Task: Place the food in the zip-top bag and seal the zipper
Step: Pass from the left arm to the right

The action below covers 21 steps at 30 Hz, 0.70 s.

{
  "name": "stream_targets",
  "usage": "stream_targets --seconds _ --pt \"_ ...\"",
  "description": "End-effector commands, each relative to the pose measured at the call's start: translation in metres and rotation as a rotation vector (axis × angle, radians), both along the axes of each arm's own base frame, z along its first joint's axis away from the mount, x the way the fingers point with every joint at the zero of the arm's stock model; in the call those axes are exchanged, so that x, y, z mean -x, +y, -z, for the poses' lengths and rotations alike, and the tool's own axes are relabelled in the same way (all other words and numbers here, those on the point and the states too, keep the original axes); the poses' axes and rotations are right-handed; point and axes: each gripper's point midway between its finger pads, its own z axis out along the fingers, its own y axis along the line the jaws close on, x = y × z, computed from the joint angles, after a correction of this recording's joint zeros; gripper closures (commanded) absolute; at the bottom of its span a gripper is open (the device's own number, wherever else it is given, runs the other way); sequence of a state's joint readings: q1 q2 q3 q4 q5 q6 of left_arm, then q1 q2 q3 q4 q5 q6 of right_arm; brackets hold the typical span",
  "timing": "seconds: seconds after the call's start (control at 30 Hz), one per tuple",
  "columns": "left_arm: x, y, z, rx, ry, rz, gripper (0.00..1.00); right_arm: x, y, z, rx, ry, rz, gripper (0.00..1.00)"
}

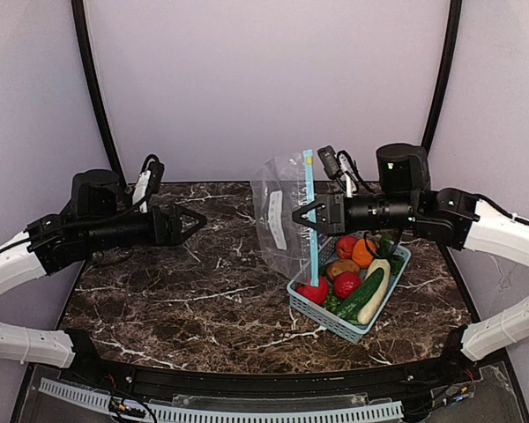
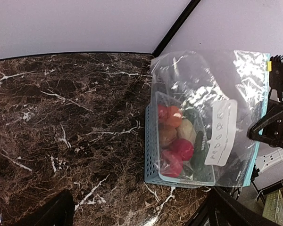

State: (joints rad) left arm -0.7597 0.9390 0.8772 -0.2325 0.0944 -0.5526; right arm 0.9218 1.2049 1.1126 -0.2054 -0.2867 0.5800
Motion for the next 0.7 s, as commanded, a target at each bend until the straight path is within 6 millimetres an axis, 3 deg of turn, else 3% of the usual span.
stream_targets --seconds 0.0,0.13,0.37,0.5,0.67 --pt "0.002 -0.006 -0.011 -0.131 -0.065 0.107 0.01 0.036 0.019 0.019 0.107 0.035 -0.207 1.0" --pt "0.006 -0.03 -0.024 -0.13 -0.113 0.247 0.02 0.059 0.03 0.035 0.177 0.083 -0.321 1.0" --pt "0.045 -0.072 -0.066 -0.04 -0.211 0.548 0.01 0.09 0.042 0.051 0.232 0.139 -0.451 1.0" --pt "0.059 -0.083 -0.068 0.015 -0.193 0.639 0.01 0.106 0.046 0.056 0.232 0.172 -0.527 1.0" --pt "0.069 -0.091 -0.061 0.041 -0.148 0.713 0.05 0.116 0.047 0.048 0.203 0.177 -0.588 1.0"
